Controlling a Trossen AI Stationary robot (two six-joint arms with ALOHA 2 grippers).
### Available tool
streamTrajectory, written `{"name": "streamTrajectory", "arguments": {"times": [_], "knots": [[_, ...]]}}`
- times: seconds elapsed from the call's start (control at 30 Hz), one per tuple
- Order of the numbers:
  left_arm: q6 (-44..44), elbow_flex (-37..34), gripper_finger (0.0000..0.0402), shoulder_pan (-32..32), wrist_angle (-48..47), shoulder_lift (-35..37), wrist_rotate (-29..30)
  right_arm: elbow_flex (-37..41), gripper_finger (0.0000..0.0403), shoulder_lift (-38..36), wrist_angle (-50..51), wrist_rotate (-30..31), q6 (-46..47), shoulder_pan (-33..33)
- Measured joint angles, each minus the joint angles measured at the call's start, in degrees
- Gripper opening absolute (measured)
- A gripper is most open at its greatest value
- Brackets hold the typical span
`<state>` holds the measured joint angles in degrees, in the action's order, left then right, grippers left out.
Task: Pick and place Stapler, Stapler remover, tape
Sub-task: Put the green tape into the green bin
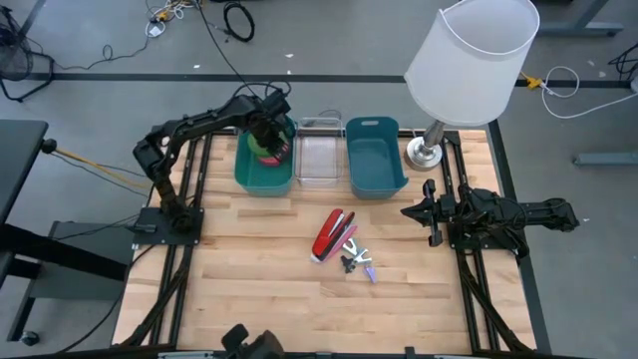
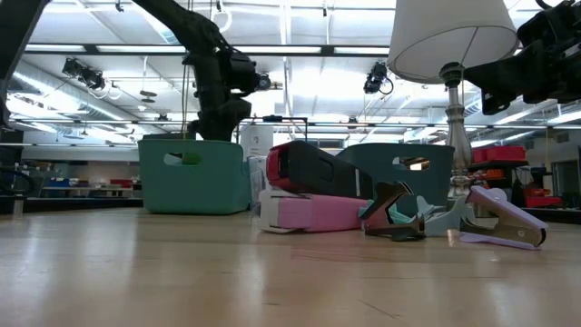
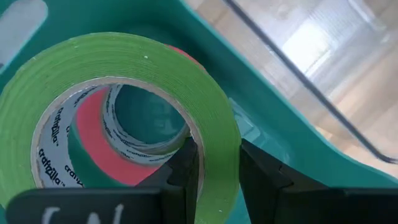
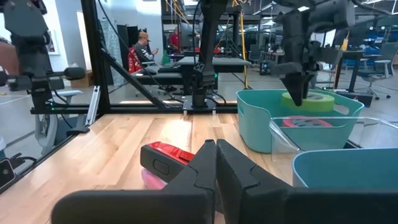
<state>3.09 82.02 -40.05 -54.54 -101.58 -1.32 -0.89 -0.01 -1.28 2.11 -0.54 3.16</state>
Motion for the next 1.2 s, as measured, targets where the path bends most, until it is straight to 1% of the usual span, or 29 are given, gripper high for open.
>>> {"name": "streamTrajectory", "arguments": {"times": [0.37,0.57,0.77,0.9,1.2], "knots": [[-1.2,0.0,0.0098,-1.0,0.4,-4.4,-0.1,0.0,0.0016,0.0,0.0,0.0,0.0,0.0],[-0.8,0.0,0.0099,-0.1,0.6,-5.2,-3.0,0.0,0.0016,0.0,0.0,0.0,0.0,0.0],[-0.8,0.0,0.0099,0.6,1.7,-5.2,-2.4,0.0,0.0016,0.0,0.0,0.0,0.0,0.0],[-0.8,0.0,0.0099,0.5,2.8,-5.2,0.2,0.0,0.0016,0.0,0.0,0.0,0.0,0.0],[-0.8,0.0,0.0099,0.6,3.4,-5.2,0.3,0.0,0.0016,0.0,0.0,0.0,0.0,0.0]]}}
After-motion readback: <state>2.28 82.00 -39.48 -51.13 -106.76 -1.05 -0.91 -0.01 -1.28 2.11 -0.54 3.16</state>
